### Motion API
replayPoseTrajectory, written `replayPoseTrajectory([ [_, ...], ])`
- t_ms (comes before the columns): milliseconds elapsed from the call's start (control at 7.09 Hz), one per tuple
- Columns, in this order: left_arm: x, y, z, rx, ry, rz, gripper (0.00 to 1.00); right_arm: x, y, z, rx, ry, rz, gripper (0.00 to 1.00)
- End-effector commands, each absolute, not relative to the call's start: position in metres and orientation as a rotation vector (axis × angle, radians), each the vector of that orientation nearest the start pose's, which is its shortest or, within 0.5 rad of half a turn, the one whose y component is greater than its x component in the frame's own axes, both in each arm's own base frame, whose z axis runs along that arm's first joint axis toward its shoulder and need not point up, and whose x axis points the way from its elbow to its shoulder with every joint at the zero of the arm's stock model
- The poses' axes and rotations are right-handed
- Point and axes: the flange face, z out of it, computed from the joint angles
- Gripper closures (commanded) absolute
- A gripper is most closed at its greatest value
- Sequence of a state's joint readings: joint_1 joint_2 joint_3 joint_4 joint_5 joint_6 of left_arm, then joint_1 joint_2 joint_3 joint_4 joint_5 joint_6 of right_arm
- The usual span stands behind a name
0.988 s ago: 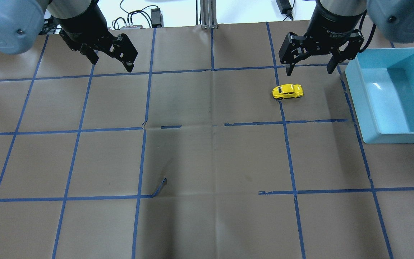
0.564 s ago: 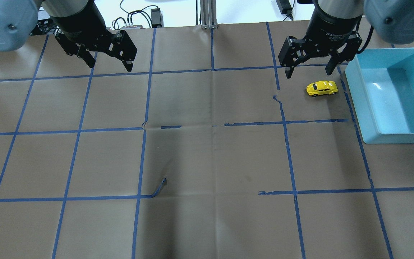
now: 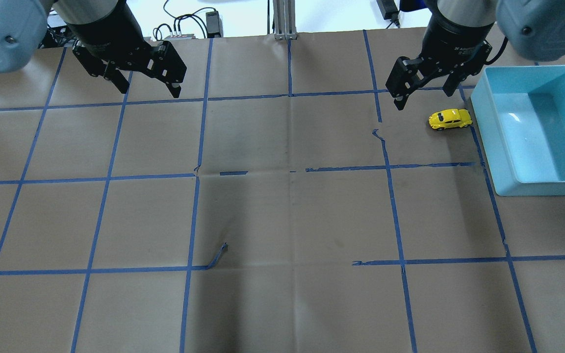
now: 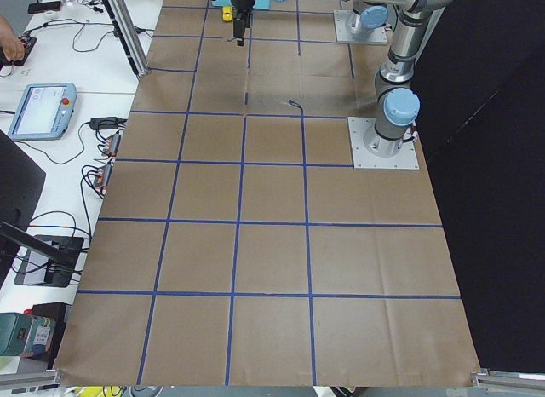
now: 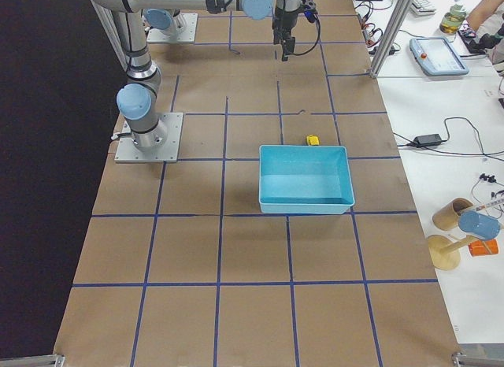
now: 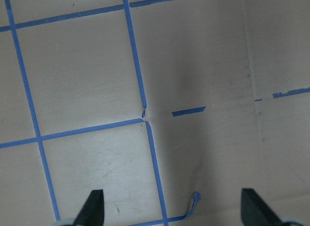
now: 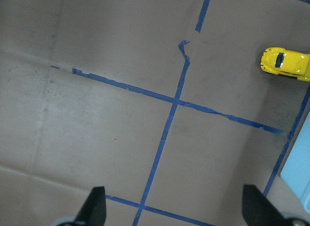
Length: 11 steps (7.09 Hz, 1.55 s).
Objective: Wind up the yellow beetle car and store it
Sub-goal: 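Lower the right gripper onto the yellow car beside the blue bin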
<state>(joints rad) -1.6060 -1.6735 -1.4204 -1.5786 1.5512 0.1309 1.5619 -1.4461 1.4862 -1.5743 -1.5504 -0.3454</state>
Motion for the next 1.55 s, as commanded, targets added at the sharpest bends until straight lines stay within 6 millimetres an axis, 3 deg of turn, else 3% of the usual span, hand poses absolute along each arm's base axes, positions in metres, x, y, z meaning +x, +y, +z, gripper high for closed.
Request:
replayPoseTrajectory([
  [0, -0.154, -0.532, 0.512, 0.228, 3.149, -0.074, 0.01, 0.112, -0.554, 0.453, -0.808, 3.001, 0.059, 0.00],
  [141, -0.154, -0.529, 0.514, 0.094, 3.159, -0.080, 0.01, 0.093, -0.559, 0.449, -1.000, 2.937, 0.065, 0.00],
  [423, -0.154, -0.528, 0.516, 0.061, 3.159, -0.084, 0.01, 0.059, -0.571, 0.433, -1.302, 2.794, 0.086, 0.00],
  [564, -0.154, -0.527, 0.517, 0.061, 3.159, -0.089, 0.01, 0.024, -0.579, 0.438, -1.339, 2.810, 0.016, 0.00],
  [706, -0.154, -0.527, 0.516, 0.064, 3.161, -0.084, 0.01, -0.007, -0.585, 0.426, -1.278, 2.834, 0.018, 0.00],
  [847, -0.154, -0.527, 0.517, 0.064, 3.160, -0.089, 0.01, -0.015, -0.597, 0.409, -1.364, 2.798, 0.009, 0.00],
  [1129, -0.154, -0.527, 0.516, 0.064, 3.162, -0.092, 0.01, -0.023, -0.623, 0.365, -1.729, 2.588, 0.024, 0.00],
  [1411, -0.154, -0.528, 0.517, 0.064, 3.162, -0.097, 0.01, -0.022, -0.621, 0.353, -1.980, 2.357, 0.043, 0.00],
])
